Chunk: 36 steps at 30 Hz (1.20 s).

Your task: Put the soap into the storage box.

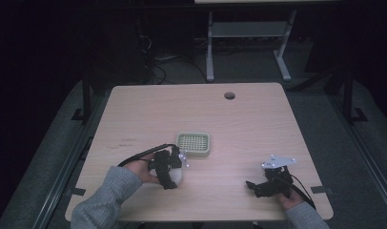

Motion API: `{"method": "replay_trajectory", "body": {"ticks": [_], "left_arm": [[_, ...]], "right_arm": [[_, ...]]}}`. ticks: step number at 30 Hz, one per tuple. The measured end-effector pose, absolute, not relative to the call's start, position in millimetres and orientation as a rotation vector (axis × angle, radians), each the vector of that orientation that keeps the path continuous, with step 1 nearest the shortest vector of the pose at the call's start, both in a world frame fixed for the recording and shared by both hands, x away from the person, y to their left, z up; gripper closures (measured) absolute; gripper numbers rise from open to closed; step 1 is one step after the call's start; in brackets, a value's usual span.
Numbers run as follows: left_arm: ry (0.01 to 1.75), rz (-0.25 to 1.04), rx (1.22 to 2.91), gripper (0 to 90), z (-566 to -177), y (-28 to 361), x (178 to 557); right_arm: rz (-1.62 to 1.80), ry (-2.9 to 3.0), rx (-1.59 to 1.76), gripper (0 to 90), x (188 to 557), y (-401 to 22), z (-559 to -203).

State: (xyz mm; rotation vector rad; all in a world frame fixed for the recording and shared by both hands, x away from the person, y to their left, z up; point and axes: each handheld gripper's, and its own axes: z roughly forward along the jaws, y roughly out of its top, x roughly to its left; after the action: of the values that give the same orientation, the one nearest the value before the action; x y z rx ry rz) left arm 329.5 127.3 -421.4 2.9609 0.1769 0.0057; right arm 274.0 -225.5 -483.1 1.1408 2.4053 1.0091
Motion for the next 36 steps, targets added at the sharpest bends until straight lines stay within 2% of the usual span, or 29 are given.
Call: {"method": "replay_trajectory", "body": {"ticks": [36], "left_arm": [[0.130,0.042,2.984,23.3,-388.8,105.7,357.9]], "right_arm": [[1.009,2.406,1.148,0.0,273.7,-225.3,-483.0]]}}
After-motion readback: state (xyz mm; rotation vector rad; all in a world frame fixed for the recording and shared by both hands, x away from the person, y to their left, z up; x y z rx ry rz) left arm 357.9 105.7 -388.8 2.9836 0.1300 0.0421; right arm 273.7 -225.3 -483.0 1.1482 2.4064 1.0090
